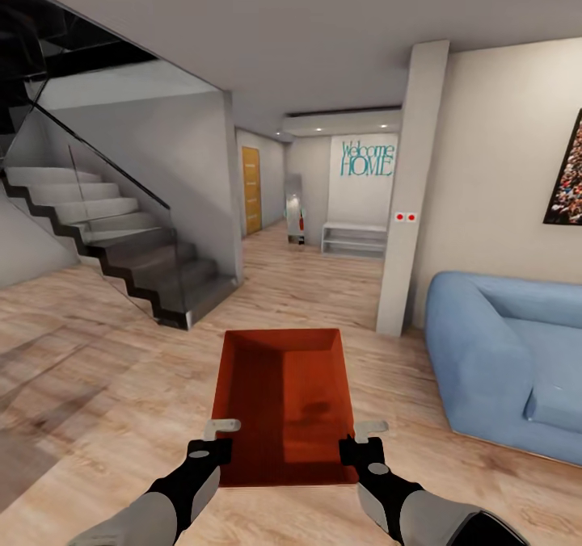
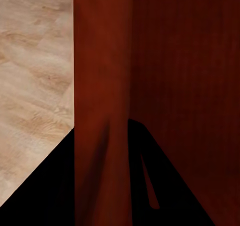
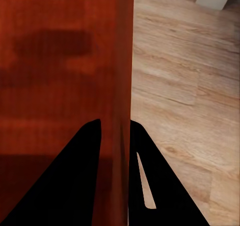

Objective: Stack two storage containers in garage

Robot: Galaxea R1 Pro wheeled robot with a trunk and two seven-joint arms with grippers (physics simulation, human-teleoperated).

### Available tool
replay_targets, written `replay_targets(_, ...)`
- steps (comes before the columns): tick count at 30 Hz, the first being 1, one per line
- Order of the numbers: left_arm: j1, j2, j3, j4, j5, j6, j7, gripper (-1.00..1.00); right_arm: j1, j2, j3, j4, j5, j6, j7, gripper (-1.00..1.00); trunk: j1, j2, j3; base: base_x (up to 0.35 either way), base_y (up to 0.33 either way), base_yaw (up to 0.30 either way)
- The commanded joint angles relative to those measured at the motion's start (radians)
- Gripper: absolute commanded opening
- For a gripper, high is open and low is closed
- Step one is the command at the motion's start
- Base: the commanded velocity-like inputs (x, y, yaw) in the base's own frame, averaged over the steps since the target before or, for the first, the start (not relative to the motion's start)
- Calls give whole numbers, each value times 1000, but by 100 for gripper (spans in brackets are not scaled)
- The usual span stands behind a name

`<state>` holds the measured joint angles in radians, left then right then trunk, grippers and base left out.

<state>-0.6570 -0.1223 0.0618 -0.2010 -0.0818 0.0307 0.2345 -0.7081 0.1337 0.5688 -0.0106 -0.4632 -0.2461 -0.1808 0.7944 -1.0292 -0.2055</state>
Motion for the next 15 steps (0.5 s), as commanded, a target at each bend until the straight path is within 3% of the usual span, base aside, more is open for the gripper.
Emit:
replay_targets(1, -1, 0, 53, -20, -26, 4, 6, -100, -1, 0, -9, 4, -29, -8, -6, -100, 1, -1, -1, 321, 0, 0)
replay_targets(15, -1, 0, 53, -20, -26, 3, 6, -100, -1, 0, -9, 4, -29, -8, -7, -100, 1, -1, -1, 321, 0, 0)
